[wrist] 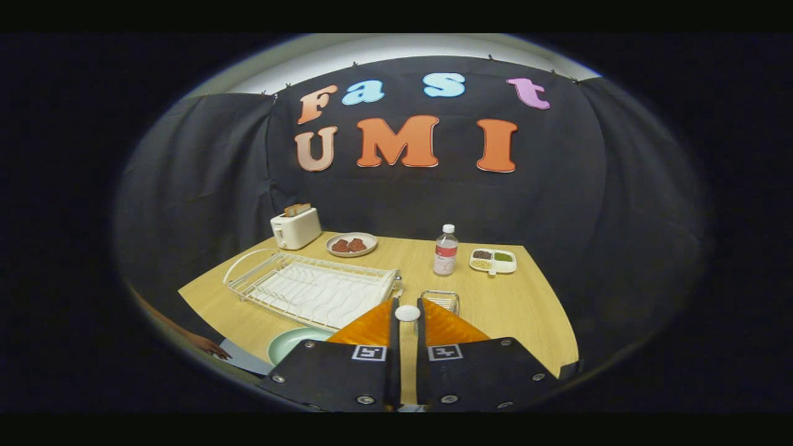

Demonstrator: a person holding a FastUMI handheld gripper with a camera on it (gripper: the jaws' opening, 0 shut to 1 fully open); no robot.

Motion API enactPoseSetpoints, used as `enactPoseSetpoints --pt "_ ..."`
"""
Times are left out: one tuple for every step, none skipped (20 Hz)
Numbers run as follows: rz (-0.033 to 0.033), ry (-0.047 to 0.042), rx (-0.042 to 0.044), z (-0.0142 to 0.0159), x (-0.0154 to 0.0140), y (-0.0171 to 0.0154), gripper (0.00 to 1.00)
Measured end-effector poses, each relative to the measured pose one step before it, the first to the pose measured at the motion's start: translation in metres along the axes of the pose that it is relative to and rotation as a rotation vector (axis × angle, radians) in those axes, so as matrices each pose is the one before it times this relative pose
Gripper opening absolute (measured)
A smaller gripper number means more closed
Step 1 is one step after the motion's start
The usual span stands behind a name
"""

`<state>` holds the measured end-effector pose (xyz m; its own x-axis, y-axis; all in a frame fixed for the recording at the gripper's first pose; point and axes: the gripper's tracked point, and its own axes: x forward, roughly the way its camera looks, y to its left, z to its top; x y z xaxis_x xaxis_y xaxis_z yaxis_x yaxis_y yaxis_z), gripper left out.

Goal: Take the plate from the dish rack, then take the spoon from the basket and place it into the plate.

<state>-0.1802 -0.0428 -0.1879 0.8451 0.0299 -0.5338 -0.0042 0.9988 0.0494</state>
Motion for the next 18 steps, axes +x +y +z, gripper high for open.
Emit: enactPoseSetpoints --pt "0.01731 0.01269 0.01253 -0.00458 -0.00280 0.00402 0.10" --pt "0.01240 0.01111 0.01002 -0.00549 -0.00407 0.00388 0.10" --pt "0.01465 0.01014 0.01141 -0.00529 -0.00333 0.00460 0.10" --pt "0.03508 0.02749 0.01933 -0.00867 -0.00119 0.00989 0.10" --pt "0.03597 0.02882 0.01510 -0.00934 -0.00078 0.01090 0.10" --pt "0.01814 0.01231 0.00035 -0.00426 0.00238 0.00493 0.10" --pt "0.01567 0.01623 -0.00768 -0.00659 0.00379 0.00537 0.10" --pt "0.01629 0.01783 -0.00361 -0.00826 0.00355 0.00724 0.10" --pt "0.02221 0.01853 0.00033 -0.00744 0.00437 0.00789 0.10" --pt "0.01790 0.01046 0.00203 -0.00516 0.00462 0.00670 0.10" --pt "0.01901 0.01559 0.00066 -0.00576 0.00710 0.00645 0.10" --pt "0.01510 0.01448 -0.00898 -0.00599 0.00374 0.00514 0.10" --pt "0.00813 0.00315 -0.01398 -0.00211 0.00572 0.00373 0.10" --pt "0.01132 0.00201 -0.01115 -0.00072 0.00728 0.00488 0.10" --pt "0.01061 -0.00052 -0.00914 -0.00065 0.00728 0.00463 0.10" --pt "0.01244 -0.00147 -0.01109 -0.00115 0.00563 0.00354 0.10" --pt "0.01012 0.00002 -0.01526 0.00004 0.00601 0.00346 0.10" --pt "0.00869 0.00094 -0.01582 0.00021 0.00701 0.00338 0.10"
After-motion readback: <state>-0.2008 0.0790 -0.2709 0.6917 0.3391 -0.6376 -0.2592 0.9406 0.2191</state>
